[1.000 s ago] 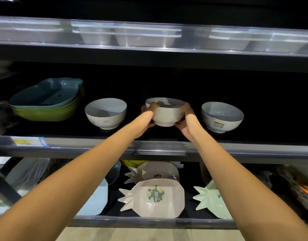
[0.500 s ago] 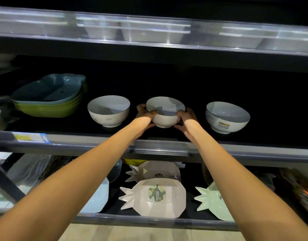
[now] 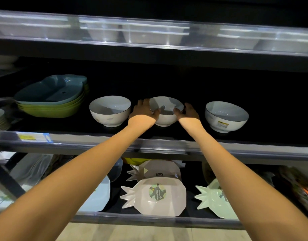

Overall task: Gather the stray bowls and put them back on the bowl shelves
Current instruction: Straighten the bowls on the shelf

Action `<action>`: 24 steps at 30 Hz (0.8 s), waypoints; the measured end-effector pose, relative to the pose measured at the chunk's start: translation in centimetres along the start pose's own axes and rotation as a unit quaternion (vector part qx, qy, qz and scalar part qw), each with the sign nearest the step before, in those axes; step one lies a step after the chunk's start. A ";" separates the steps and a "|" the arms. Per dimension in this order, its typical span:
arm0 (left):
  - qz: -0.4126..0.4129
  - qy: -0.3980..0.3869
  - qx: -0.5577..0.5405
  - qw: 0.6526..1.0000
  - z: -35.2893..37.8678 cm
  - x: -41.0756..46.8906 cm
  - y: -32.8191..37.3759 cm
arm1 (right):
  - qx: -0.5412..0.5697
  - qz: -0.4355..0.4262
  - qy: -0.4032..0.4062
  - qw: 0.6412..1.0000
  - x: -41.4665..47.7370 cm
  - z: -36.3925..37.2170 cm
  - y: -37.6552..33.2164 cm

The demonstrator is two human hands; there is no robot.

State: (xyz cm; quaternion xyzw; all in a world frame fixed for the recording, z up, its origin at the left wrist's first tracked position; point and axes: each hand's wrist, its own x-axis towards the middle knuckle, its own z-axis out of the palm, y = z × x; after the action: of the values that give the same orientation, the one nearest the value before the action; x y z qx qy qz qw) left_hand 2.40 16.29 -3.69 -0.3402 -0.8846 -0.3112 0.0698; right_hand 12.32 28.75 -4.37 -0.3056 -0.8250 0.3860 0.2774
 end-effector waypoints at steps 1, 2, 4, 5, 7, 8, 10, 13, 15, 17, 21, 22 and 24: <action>0.015 0.005 0.048 0.999 -0.2 -0.1 0.1 | -0.046 -0.015 0.008 0.999 -0.1 -0.3 -0.1; 0.034 0.009 0.090 0.995 -0.6 -0.4 0.4 | -0.096 -0.028 0.014 0.995 -0.2 -0.7 -0.2; 0.070 0.018 0.153 0.986 -1.3 -0.9 0.9 | -0.196 -0.056 0.019 0.979 -0.6 -1.7 -0.8; 0.089 0.028 0.179 0.979 -1.7 -1.2 1.2 | -0.239 -0.075 0.022 0.968 -0.9 -2.3 -1.1; 0.124 0.047 0.226 0.965 -2.5 -1.9 1.8 | -0.298 -0.121 0.041 0.946 -1.8 -3.5 -1.7; 0.136 0.051 0.241 0.959 -2.9 -2.3 2.1 | -0.320 -0.148 0.052 0.934 -2.4 -4.0 -2.0; 0.152 0.052 0.264 0.951 -3.7 -3.3 2.9 | -0.353 -0.187 0.059 0.915 -3.7 -5.1 -2.4; 0.159 0.060 0.305 0.937 -4.6 -5.0 4.2 | -0.388 -0.211 0.055 0.896 -5.6 -6.6 -3.2; 0.162 0.062 0.314 0.934 -5.0 -6.1 4.9 | -0.408 -0.232 0.057 0.881 -6.7 -7.4 -3.6; 0.171 0.063 0.314 0.932 -5.1 -7.2 5.2 | -0.424 -0.249 0.052 0.869 -7.8 -8.0 -3.7; 0.188 0.081 0.310 0.928 -5.1 -9.1 4.8 | -0.428 -0.268 0.036 0.863 -9.5 -8.4 -3.4; 0.187 0.083 0.307 0.929 -5.0 -9.5 4.5 | -0.428 -0.271 0.031 0.862 -9.7 -8.3 -3.2; 0.182 0.088 0.300 0.932 -4.7 -10.4 4.1 | -0.433 -0.275 0.026 0.858 -10.2 -7.9 -2.8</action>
State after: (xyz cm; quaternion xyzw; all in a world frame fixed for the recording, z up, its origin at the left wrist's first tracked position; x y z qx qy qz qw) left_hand 12.48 10.04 -1.35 -0.4299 -0.8500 -0.0417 0.3016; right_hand 23.72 23.65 -0.07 -0.1650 -0.9519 -0.1099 0.2334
